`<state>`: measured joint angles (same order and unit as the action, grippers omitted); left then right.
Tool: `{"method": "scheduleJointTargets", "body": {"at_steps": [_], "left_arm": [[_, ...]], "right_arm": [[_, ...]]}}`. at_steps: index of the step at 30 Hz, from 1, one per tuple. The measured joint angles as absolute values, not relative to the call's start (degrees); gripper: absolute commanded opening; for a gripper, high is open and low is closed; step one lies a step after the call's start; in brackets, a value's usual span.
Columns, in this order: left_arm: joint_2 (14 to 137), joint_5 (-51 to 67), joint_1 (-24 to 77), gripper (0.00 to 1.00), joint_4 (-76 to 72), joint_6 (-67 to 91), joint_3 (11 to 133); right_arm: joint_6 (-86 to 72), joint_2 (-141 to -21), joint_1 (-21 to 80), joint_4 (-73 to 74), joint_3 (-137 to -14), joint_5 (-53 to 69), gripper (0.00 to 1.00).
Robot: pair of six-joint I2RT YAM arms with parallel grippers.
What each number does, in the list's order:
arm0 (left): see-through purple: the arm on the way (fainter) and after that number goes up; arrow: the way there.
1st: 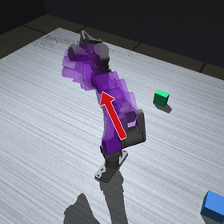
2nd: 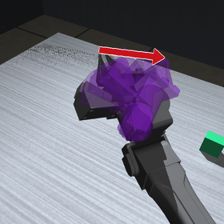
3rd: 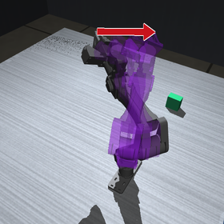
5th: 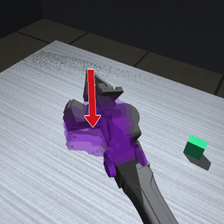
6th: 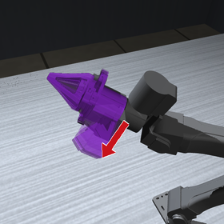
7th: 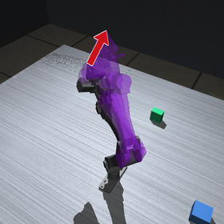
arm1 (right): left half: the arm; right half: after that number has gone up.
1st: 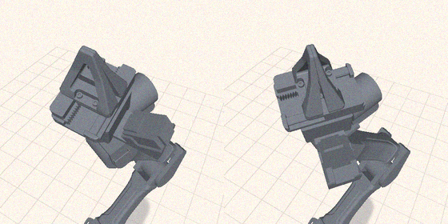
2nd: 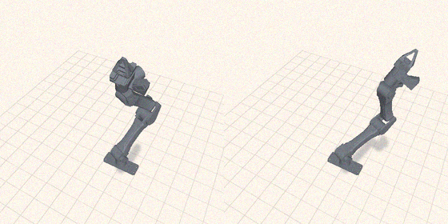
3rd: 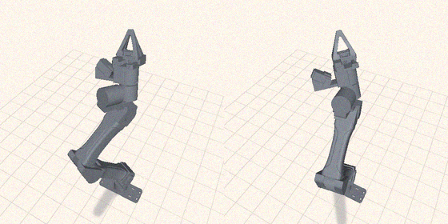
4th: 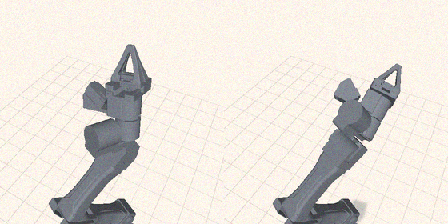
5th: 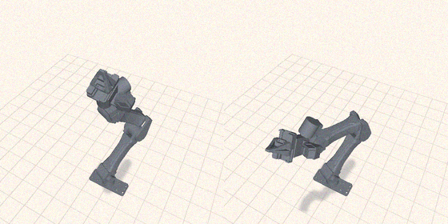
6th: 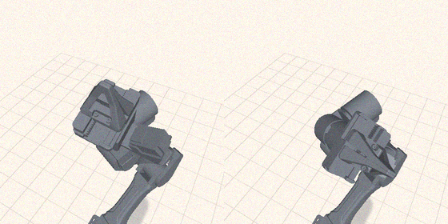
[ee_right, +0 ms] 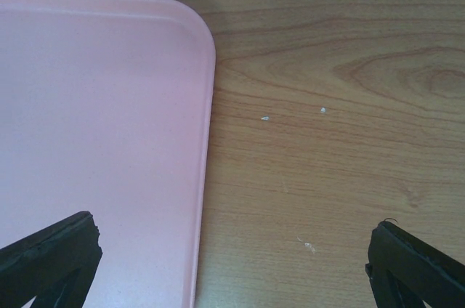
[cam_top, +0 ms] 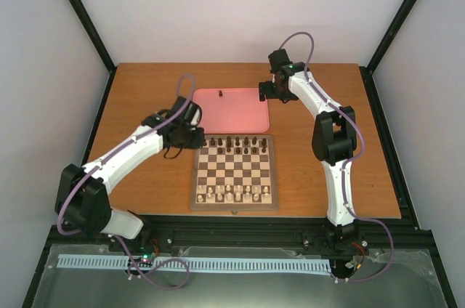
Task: Set up the chess pieces on the board
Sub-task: Place the chess piece on the chessboard.
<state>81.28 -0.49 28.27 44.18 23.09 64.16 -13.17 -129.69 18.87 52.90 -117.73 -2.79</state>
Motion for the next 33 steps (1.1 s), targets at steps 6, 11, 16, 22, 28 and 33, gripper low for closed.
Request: {"method": "scheduleJointTargets", "body": {"at_steps": [6, 11, 16, 22, 28, 33], "left_arm": [[82.1, 2.0, 32.2, 0.01, 37.8, 27.6, 56.6], [85.8, 1.8, 33.4, 0.01, 32.9, 29.2, 56.5], [90.2, 1.8, 33.7, 0.01, 30.8, 30.0, 56.9], [91.8, 1.7, 33.8, 0.01, 30.3, 30.3, 58.1], [92.6, 1.7, 33.8, 0.02, 30.2, 30.3, 59.0], [95.0, 1.5, 33.8, 0.02, 30.3, 30.3, 59.9]], "right_arm": [[-13.4, -129.7, 18.9, 52.9, -117.7, -2.8, 1.00], [-13.4, -129.7, 18.9, 52.9, -117.7, -2.9, 1.00], [-13.3, -129.5, 18.9, 53.0, -117.1, -3.3, 1.00], [-13.3, -129.3, 18.9, 52.9, -116.9, -3.7, 1.00], [-13.3, -129.3, 18.9, 52.9, -116.8, -3.7, 1.00], [-13.3, -129.3, 18.9, 52.9, -116.8, -3.7, 1.00]]}}
